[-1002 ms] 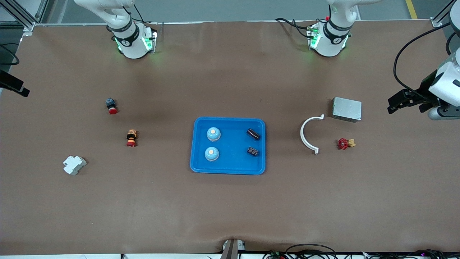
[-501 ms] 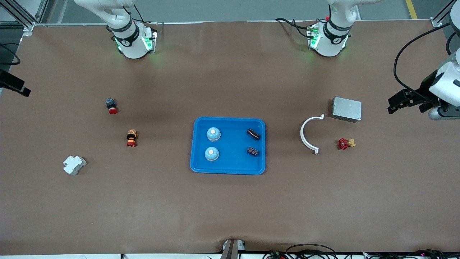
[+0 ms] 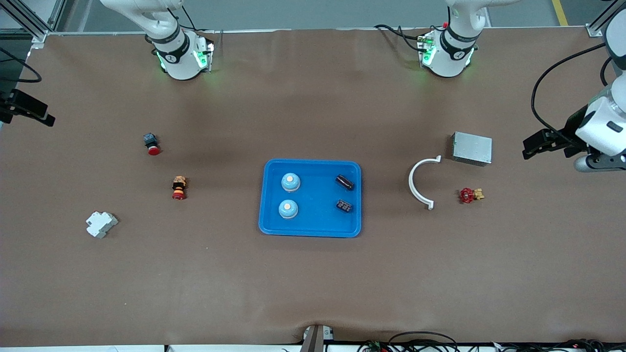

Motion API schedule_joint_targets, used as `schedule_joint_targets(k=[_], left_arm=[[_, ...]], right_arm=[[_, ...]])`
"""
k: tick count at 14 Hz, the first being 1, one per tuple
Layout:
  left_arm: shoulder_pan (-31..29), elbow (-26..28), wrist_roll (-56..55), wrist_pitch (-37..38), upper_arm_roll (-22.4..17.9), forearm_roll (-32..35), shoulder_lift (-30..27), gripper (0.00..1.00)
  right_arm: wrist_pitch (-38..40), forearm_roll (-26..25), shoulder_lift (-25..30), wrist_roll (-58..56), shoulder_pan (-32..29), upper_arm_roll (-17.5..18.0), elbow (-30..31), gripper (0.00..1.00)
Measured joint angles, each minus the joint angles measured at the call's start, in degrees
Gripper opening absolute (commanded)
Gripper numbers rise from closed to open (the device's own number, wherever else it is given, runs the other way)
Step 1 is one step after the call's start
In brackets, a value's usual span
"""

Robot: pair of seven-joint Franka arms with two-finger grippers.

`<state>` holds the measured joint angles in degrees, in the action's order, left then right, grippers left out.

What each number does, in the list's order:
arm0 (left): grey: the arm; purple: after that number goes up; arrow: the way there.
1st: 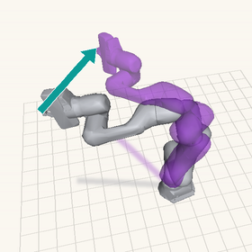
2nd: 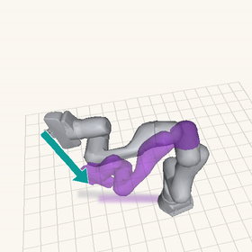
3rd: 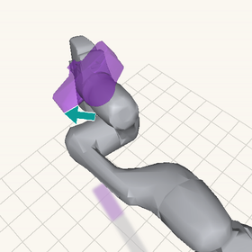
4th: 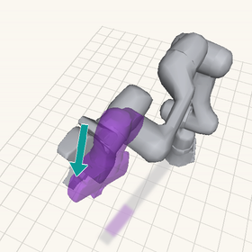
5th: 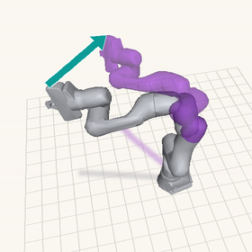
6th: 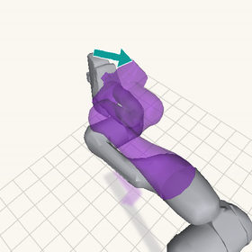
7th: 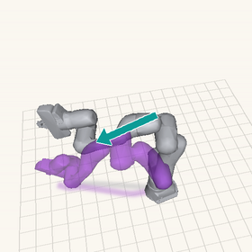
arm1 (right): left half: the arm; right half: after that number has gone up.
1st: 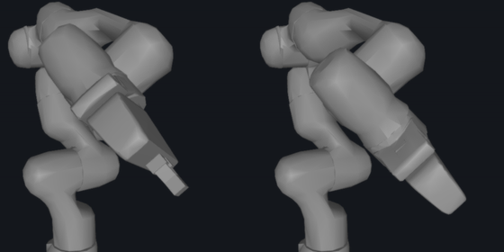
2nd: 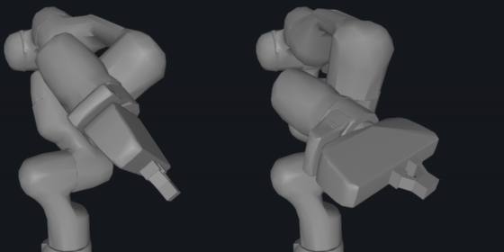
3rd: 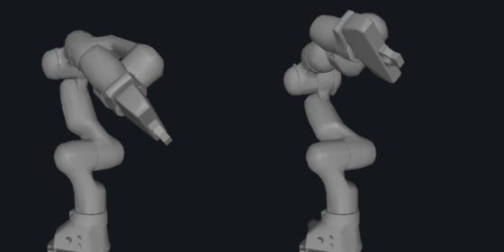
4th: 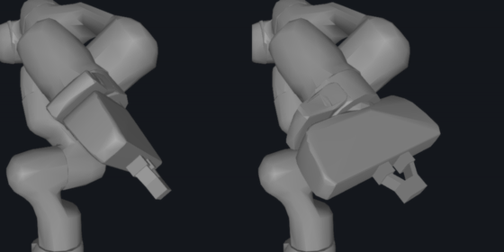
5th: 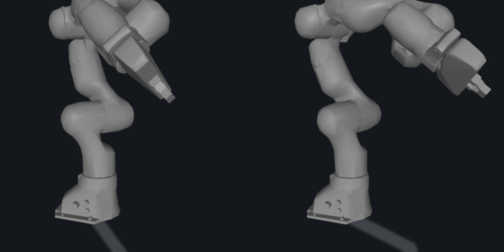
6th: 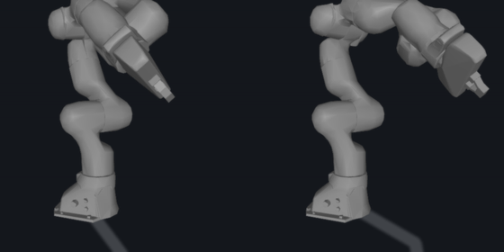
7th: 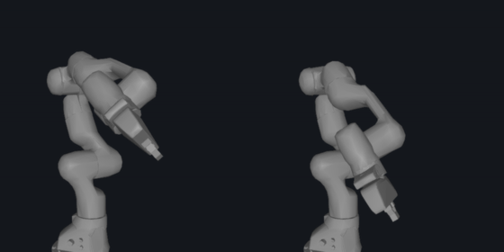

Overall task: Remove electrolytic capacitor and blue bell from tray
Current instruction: 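Move the right gripper toward the bells while the left gripper reaches capacitors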

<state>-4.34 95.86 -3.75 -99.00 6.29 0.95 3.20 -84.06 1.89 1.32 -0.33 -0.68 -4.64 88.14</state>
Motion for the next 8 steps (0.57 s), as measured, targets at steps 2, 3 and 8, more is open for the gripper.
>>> schedule_joint_targets(k=[2, 3, 8], left_arm=[[0.1, -0.1, -0.3, 0.0, 0.0, -0.3, 0.8, 1.00], [0.2, -0.1, -1.4, 0.0, 0.0, -0.9, 1.3, 1.00], [0.8, -1.7, -11.3, -0.1, 0.1, -4.4, 7.9, 1.00]], right_arm=[[0.0, 2.7, 0.1, 3.0, 1.2, 0.1, 1.7, 1.00], [-0.7, 4.0, 0.4, 5.3, 2.1, 0.1, 3.3, 1.00], [-8.1, 4.7, 2.2, 14.2, 10.2, 0.5, 12.3, 1.00]])
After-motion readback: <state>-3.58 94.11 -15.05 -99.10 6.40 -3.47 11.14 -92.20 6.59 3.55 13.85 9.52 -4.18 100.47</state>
